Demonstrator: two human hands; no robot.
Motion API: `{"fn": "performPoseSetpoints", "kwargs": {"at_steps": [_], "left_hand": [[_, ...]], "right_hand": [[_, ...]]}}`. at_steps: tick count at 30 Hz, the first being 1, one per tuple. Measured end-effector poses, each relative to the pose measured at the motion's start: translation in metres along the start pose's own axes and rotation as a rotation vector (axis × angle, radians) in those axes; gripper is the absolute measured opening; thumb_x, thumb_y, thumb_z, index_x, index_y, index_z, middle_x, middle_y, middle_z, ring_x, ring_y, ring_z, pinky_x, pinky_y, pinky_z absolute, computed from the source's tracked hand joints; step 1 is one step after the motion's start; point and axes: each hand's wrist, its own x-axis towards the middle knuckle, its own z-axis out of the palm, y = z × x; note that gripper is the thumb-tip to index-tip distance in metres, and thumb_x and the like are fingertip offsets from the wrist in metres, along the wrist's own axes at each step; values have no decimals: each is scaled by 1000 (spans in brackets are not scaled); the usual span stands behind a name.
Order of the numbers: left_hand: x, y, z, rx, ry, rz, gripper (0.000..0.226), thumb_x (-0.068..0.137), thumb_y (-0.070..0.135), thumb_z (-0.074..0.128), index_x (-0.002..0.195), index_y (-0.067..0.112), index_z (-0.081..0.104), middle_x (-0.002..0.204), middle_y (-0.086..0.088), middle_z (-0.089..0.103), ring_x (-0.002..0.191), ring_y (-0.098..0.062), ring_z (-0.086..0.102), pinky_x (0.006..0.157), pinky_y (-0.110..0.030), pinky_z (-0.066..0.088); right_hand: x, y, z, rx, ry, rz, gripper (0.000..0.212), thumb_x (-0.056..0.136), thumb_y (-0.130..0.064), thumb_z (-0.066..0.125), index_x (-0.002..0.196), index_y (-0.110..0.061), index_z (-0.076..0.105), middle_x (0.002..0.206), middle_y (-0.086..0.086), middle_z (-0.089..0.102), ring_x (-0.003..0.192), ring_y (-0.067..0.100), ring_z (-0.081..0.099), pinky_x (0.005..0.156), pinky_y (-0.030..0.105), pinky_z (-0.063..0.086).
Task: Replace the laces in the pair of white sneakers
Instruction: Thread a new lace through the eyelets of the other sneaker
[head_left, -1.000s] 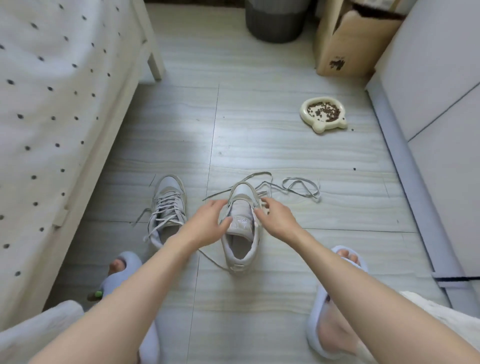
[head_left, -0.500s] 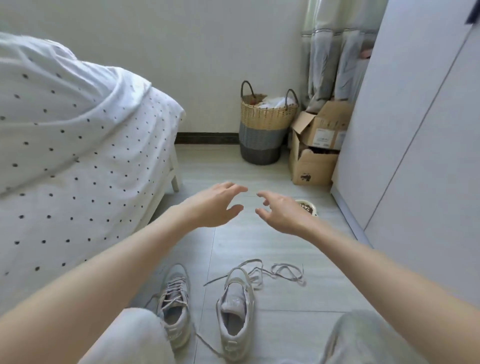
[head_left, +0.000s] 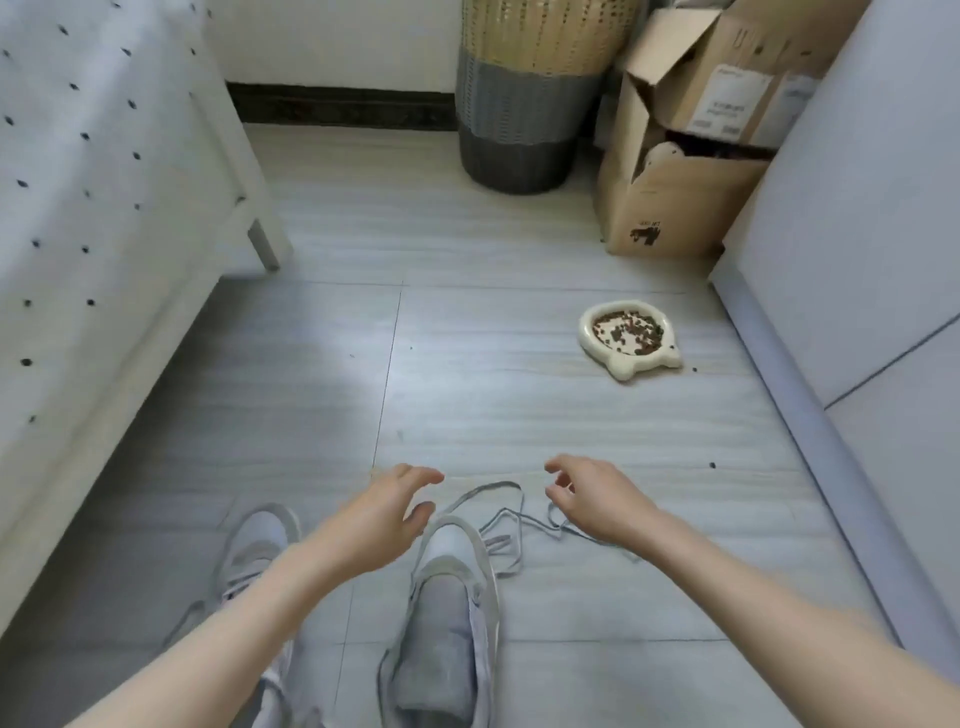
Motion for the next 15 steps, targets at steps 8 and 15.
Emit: {"fn": "performPoseSetpoints", "kwargs": {"at_steps": [8,15], "left_hand": [[47,-33,91,-26,-143,-2,47,94,38,39,139,23,39,141,5,38,130,-14,35,106,-20,25],[47,-20,95,-41,-130,-65,47,96,28,43,141,21,34,150,5,30,138,-11,26,112,-24,21]], "right_hand": [[55,43,95,-342,-118,23,32,94,-31,44,120,-13,50,123,8,51,118,28,44,95,37,38],[47,35,97,-192,26,6,17,95,-25,43,104,-20,57,111,0,55,112,23,45,90,33,34]]}}
